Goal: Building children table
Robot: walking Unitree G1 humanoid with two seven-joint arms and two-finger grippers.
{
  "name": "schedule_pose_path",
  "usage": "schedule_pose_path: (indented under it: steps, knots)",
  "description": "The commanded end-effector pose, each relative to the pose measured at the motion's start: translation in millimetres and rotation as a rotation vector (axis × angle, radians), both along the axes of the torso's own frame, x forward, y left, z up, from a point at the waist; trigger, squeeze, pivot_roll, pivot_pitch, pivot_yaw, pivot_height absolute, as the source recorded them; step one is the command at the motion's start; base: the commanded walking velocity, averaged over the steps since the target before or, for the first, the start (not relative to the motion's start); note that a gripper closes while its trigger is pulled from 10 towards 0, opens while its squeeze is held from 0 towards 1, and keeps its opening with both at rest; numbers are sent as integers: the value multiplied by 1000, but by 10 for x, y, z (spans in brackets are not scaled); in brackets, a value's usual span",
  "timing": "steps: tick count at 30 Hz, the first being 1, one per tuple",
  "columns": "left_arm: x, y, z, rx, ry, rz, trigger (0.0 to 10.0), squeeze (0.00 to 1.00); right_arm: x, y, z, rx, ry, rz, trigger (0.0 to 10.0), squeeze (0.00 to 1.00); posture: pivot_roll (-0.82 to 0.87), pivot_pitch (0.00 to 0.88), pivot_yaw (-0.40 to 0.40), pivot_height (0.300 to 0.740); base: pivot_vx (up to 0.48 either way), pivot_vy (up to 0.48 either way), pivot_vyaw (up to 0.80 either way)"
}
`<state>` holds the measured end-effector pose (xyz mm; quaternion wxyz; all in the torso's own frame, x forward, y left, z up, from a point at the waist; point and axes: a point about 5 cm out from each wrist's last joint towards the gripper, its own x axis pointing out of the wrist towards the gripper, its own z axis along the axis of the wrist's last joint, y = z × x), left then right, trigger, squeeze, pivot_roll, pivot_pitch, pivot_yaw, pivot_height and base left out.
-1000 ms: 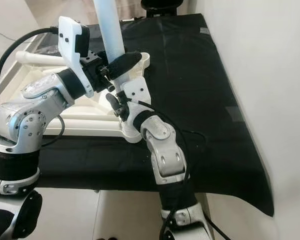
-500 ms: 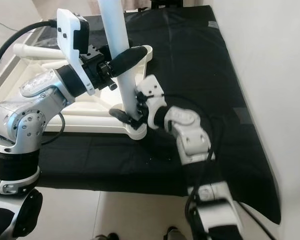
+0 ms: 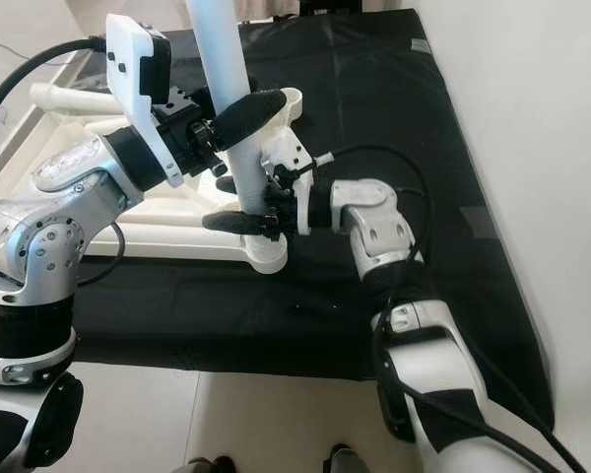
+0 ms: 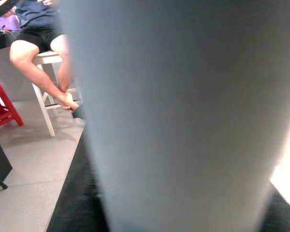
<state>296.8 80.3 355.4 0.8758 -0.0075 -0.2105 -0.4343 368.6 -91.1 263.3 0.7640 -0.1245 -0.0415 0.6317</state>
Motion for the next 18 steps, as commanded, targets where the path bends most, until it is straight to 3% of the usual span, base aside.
schedule_pose_path:
  steps: [1, 13, 14, 16, 17, 18]
  knots:
    - [-3, -71, -101, 35, 43, -42, 0, 0, -62, 240, -16, -36, -12, 128, 0, 0, 76, 248, 104, 740, 0, 0, 0]
    - [17, -80, -122, 30, 49, -31, 0, 0, -56, 202, -49, -46, -45, 128, 0, 0, 47, 251, 107, 740, 0, 0, 0]
    - [33, -70, -133, 24, 57, -11, 10000, 1000, -91, 159, -154, -63, -50, 58, 0, 0, 21, 259, 94, 740, 0, 0, 0]
    - [38, -69, -135, 24, 59, -4, 10000, 1000, -109, 143, -195, -69, -48, 27, 0, 0, 21, 259, 94, 740, 0, 0, 0]
    - [38, -69, -136, 28, 58, 0, 10000, 337, -149, 129, -261, -92, -51, -25, 0, 0, 18, 261, 84, 740, 0, 0, 0]
    - [36, -66, -133, 26, 59, 0, 10000, 0, -185, 130, -346, -118, -29, -92, 0, 0, 19, 264, 78, 740, 0, 0, 0]
